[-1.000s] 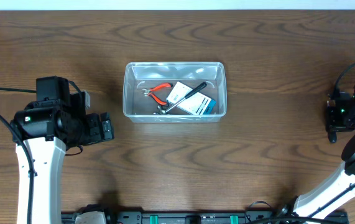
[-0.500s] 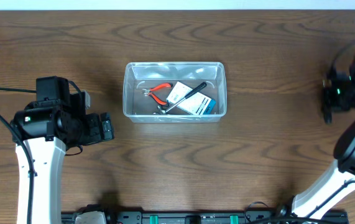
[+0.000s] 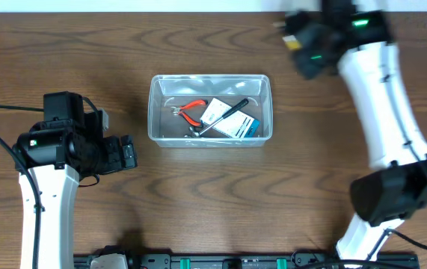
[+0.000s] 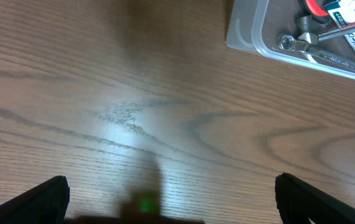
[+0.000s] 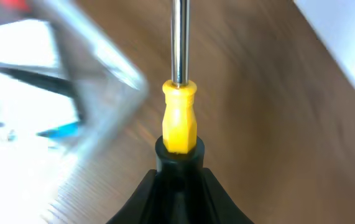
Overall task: Pack container
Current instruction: 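Carry the screwdriver with the right gripper into the container and release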
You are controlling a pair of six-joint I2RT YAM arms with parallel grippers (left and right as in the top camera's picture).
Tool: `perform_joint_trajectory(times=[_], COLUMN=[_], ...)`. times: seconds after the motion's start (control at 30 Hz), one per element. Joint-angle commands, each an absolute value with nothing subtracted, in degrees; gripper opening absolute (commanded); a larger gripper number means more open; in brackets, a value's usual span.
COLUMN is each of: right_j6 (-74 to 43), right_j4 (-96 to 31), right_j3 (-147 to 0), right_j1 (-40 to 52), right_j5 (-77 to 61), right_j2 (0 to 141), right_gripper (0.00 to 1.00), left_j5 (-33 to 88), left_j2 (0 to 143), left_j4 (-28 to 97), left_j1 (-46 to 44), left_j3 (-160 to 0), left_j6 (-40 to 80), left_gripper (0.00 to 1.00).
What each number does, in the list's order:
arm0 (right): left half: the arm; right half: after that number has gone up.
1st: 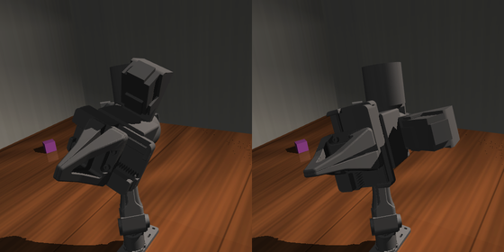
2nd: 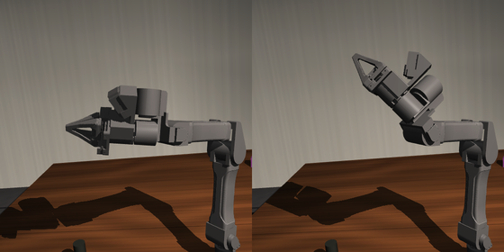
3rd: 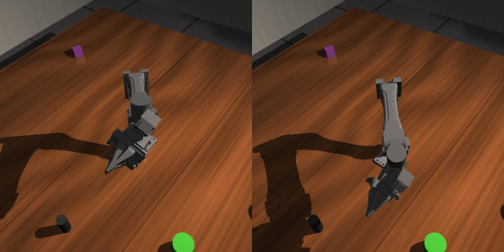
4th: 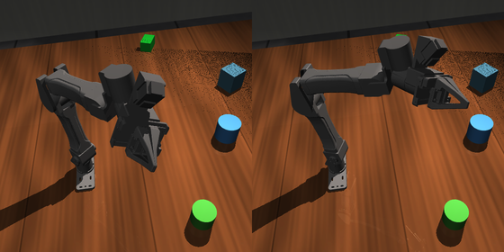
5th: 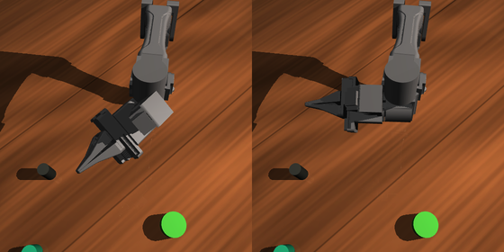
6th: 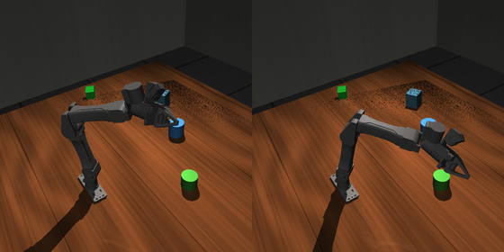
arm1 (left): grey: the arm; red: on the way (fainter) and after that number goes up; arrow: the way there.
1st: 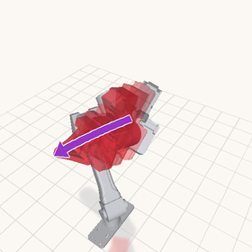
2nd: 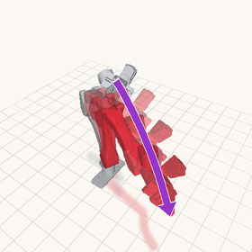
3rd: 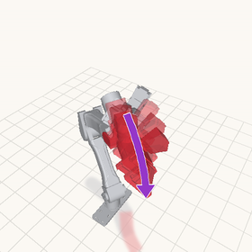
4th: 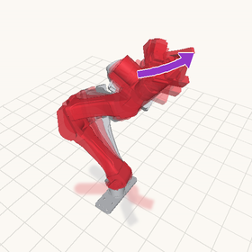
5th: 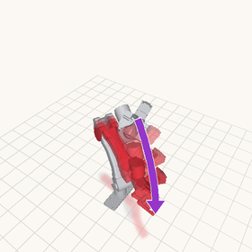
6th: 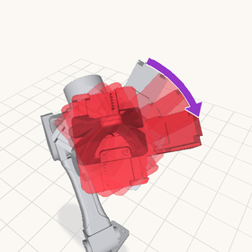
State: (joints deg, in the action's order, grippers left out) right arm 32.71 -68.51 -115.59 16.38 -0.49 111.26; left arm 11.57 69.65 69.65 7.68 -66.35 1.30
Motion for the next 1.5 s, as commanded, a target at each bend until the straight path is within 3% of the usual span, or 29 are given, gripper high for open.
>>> perform_joint_trajectory(times=[0.0,0.27,0.6,0.67,0.73,0.8,0.97,1.07,1.17,1.33,1.37,1.4,1.43,1.47], right_j6=[43.64,47.22,42.92,41.47,40.23,39.2,38.54,35.22,30.24,17.65,15.2,12.45,10.24,8.05], right_j4=[-67.16,-64.2,-65.6,-65.28,-65.63,-66.24,-66.61,-66.5,-65.58,-57.25,-55.4,-53.36,-51.83,-50.41], right_j3=[-115.26,-115.24,-115.24,-115.26,-115.26,-115.26,-115.28,-115.9,-117.71,-118.87,-118.87,-118.87,-118.87,-118.87], right_j1=[23.79,34.33,34.57,34.57,34.57,34.57,34.52,34.41,33.41,27.27,25.43,23.16,21.06,18.74], right_j5=[-0.91,-0.99,-7.18,-7.16,-7.11,-7.11,-7.09,-5.72,-1.61,4.91,4.91,4.51,3.95,3.29], right_j2=[111.96,119.15,127.44,127.42,127.42,127.42,127.39,126.54,124.11,115.74,114.32,112.79,111.79,110.91], right_gripper=[0.01,0.01,0.01,0.09,0.29,0.35,0.35,0.27,0.07,0.15,0.23,0.46,0.96,0.99], left_j5=[10.87,10.87,10.85,10.85,10.85,10.85,10.85,10.83,9.17,3.4,2.35,1.78,1.34,0.69], left_j2=[69.54,69.54,69.54,69.54,69.54,69.54,69.54,69.43,68.53,63.48,62.06,60.99,60.1,59.37], left_j4=[69.84,69.84,69.82,69.82,69.82,69.82,69.82,69.87,69.97,64.84,61.95,59.18,55.99,51.92], left_j1=[7.51,7.51,7.53,7.53,7.53,7.53,7.53,7.53,7.51,7.51,7.51,7.51,7.51,7.51], left_j3=[-66.67,-66.67,-66.67,-66.67,-66.67,-66.67,-66.67,-66.67,-66.67,-66.67,-66.67,-66.67,-66.67,-66.67], left_j6=[1.39,1.37,1.37,1.37,1.37,1.37,1.37,1.37,1.37,1.39,1.39,1.37,1.32,1.3], left_gripper=[0.98,0.98,0.98,0.98,0.98,0.98,0.98,0.98,0.98,0.98,0.98,0.98,0.98,0.98])
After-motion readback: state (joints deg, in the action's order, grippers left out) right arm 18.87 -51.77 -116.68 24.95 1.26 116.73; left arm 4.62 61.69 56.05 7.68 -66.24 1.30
